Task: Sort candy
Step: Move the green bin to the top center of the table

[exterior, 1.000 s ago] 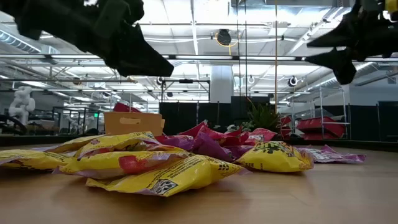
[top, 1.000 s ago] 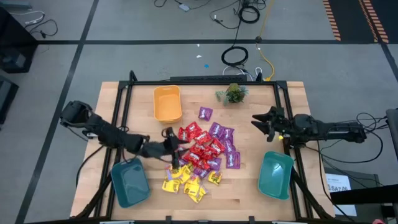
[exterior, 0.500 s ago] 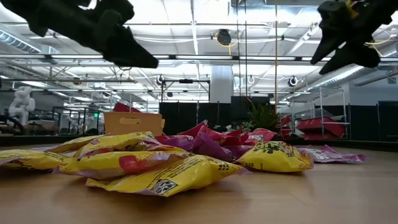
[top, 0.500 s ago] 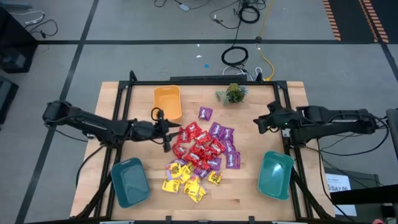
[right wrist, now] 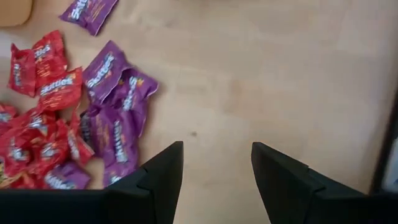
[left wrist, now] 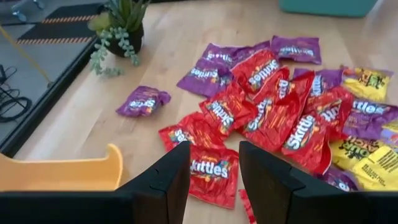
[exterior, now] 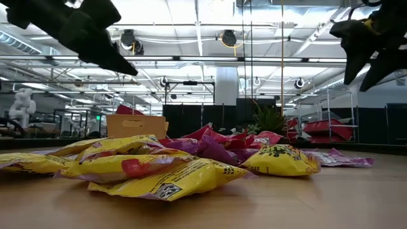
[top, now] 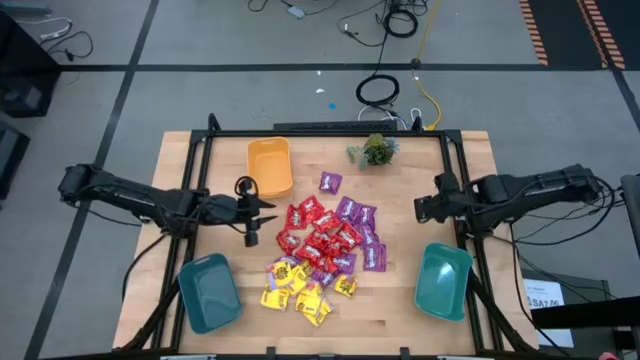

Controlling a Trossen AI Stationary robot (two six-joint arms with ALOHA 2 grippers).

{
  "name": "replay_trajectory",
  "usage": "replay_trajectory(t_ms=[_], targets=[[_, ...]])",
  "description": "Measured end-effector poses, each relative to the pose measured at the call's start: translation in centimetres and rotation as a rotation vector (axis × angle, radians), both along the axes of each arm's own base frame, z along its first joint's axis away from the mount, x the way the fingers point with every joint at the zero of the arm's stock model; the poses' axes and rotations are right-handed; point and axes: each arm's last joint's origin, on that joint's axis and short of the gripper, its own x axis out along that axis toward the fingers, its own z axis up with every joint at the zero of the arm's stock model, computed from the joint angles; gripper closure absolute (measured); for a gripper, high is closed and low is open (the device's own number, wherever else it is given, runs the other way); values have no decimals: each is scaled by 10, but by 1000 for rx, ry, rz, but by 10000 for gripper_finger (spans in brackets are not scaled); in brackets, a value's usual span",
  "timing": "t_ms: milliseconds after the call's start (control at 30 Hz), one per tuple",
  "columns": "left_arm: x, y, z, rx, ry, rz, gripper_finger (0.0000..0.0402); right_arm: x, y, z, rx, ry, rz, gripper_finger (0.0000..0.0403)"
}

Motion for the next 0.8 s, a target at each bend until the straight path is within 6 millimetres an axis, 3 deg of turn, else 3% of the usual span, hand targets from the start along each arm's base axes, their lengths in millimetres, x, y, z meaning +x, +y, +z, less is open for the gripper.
replay_trajectory(t_ms=[133,367,600,700,800], targets=[[-11,2,0,8,-7,-2,254,6,15,-6,56,4,-46,220],[-42,7,-35,-51,-96,20,254,19,47,-17,152,14,-110,220],[-59,9,-57,-98,-158,25,254,35,76,9,171,68,-158,220],[-61,8,-61,-117,-151,5,254,42,89,19,215,170,-190,220],[-61,8,-61,-120,-152,-5,254,49,106,16,302,300,-228,220]])
